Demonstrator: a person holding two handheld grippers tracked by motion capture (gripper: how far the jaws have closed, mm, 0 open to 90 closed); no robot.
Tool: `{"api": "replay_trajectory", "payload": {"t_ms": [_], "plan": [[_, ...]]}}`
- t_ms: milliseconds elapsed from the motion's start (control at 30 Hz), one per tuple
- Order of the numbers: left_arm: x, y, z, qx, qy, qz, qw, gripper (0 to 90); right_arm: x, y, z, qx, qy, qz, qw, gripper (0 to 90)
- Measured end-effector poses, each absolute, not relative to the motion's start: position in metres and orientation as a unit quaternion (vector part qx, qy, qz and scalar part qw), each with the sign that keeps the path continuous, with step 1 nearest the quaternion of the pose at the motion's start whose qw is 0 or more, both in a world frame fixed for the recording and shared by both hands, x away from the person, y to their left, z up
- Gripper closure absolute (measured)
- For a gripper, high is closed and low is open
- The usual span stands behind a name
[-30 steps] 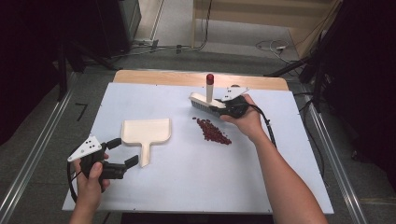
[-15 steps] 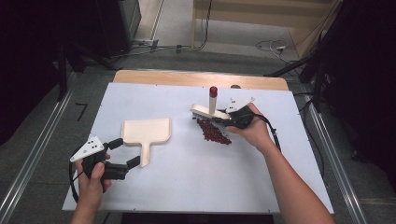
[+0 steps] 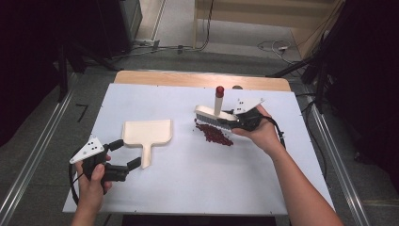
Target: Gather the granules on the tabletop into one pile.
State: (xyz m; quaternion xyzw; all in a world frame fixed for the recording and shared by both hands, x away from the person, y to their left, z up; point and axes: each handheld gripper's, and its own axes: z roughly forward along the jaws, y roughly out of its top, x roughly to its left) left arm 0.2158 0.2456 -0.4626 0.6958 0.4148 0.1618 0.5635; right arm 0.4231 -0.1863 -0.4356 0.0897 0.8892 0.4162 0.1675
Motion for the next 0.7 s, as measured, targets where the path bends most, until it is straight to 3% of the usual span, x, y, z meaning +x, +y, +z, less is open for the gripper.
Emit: {"api": "replay_trajectory", "payload": {"t_ms": [333, 700], "plan": [[0.216, 0.247, -0.462, 0.695, 0.413, 0.165, 0.565, 0.0, 0.459, -0.142, -0.44, 0.087, 0.891, 0.406, 0.184, 65.7], [0.216, 0.246, -0.462, 0.696, 0.413, 0.162, 0.564, 0.0, 0.437, -0.15, -0.453, 0.039, 0.906, 0.395, 0.151, 65.8]]}}
